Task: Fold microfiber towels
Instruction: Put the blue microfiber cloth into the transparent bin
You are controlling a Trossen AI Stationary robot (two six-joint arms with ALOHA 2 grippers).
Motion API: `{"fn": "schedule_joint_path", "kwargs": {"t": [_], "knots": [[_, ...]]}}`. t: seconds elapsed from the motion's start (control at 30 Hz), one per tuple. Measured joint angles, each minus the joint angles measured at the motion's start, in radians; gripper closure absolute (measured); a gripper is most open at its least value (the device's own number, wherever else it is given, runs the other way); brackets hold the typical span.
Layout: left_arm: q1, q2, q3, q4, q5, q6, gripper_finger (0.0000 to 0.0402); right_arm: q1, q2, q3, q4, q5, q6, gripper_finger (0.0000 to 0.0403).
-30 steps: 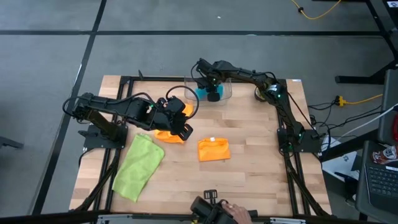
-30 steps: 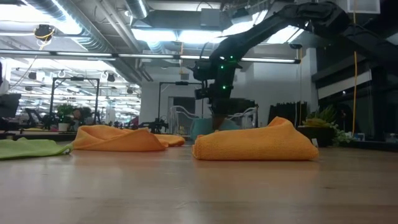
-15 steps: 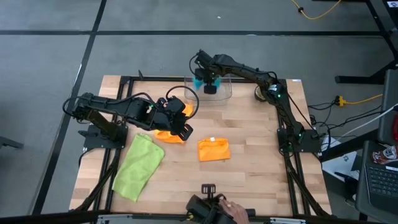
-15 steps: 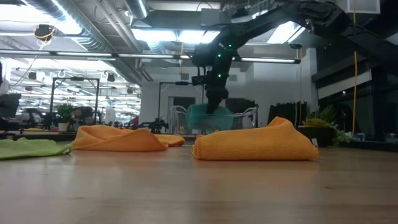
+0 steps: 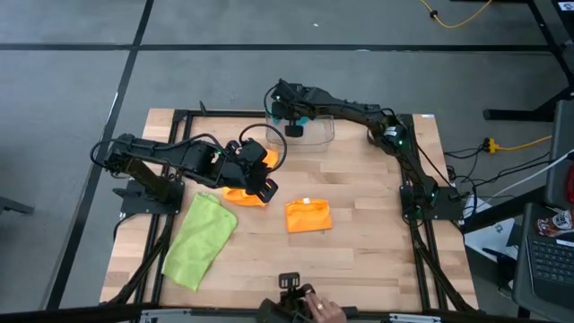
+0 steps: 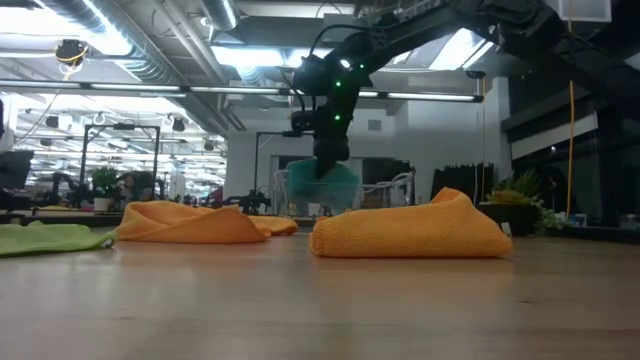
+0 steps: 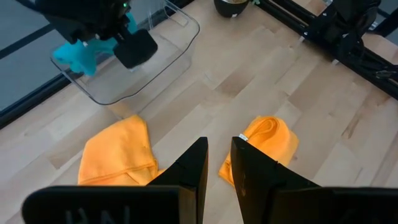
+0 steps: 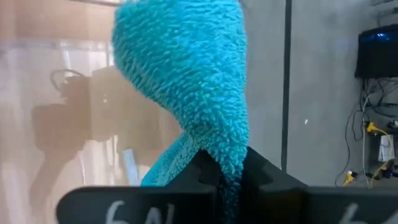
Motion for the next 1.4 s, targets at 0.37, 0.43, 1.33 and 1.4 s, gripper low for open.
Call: {"fn": "schedule_joint_path", "kwargs": {"t": [0.37,0.43,1.33,1.4], "knots": [[0.0,0.0,0.0,0.0,-0.005,0.007,0.034,0.043,0.001,-0.119,0.024,0.149,0.027,0.0387],[-0.002,0.0,0.0,0.0,-0.005,0.007,0.034,0.05,0.0,-0.119,0.024,0.152,0.039,0.0387],[-0.005,0.0,0.0,-0.061,-0.005,0.014,0.034,0.127,-0.009,-0.173,0.042,0.262,0.182,0.0388],[-0.005,0.0,0.0,-0.061,-0.005,0.033,0.034,0.126,-0.009,-0.189,0.077,0.279,0.182,0.0386]]}}
